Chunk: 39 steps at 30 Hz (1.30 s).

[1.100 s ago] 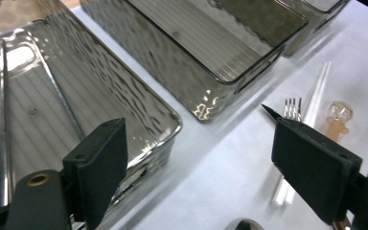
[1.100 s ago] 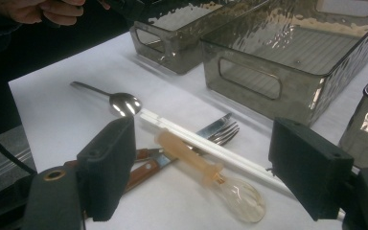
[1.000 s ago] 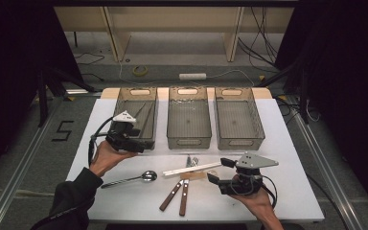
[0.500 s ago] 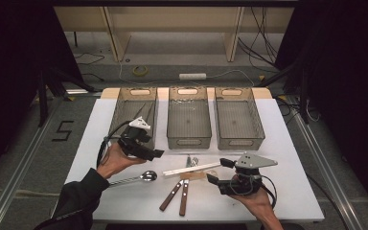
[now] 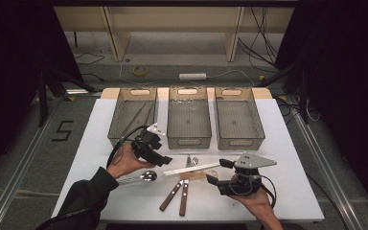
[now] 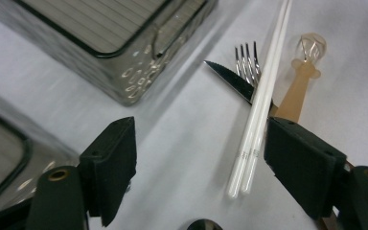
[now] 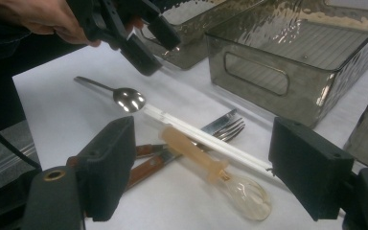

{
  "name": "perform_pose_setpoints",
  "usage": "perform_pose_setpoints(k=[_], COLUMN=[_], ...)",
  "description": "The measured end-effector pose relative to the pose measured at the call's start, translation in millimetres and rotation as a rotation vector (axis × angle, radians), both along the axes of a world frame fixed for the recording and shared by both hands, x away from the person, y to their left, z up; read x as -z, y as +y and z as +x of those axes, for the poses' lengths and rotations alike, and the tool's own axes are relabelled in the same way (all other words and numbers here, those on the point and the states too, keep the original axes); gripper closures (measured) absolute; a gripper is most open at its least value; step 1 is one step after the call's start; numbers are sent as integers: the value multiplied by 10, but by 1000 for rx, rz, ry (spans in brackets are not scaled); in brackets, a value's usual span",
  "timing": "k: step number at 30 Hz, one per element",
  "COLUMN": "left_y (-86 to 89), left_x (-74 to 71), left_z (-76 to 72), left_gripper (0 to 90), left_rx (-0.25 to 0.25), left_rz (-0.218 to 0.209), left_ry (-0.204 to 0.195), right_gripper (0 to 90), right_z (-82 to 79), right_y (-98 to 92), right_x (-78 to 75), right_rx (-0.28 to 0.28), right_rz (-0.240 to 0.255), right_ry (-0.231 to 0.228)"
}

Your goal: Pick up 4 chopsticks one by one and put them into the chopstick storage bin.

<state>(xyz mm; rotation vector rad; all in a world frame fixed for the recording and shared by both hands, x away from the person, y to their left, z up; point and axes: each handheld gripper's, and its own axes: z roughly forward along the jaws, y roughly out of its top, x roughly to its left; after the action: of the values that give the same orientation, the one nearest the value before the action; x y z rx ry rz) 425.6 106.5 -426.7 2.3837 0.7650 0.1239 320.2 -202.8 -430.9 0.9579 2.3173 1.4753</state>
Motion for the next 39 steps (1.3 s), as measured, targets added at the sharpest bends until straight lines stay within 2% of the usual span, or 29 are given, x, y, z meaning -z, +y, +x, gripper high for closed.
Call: perform_pose_setpoints(k=[18,27,39], left_y=[-221,-252,-284], left_x=[219,288,347], left_z=[29,21,7], left_gripper=[446,541,636], left_rx=[104,142,161], left_rz=[81,102,112], left_ry=[57,75,77], right_gripper=[257,259,259], right_z=[-8,-5,-8], right_y=[-2,-6,-5], right_x=[5,3,2], right_rx=[0,0,1], right_rz=[-7,-6,-8], right_ry=[8,9,9])
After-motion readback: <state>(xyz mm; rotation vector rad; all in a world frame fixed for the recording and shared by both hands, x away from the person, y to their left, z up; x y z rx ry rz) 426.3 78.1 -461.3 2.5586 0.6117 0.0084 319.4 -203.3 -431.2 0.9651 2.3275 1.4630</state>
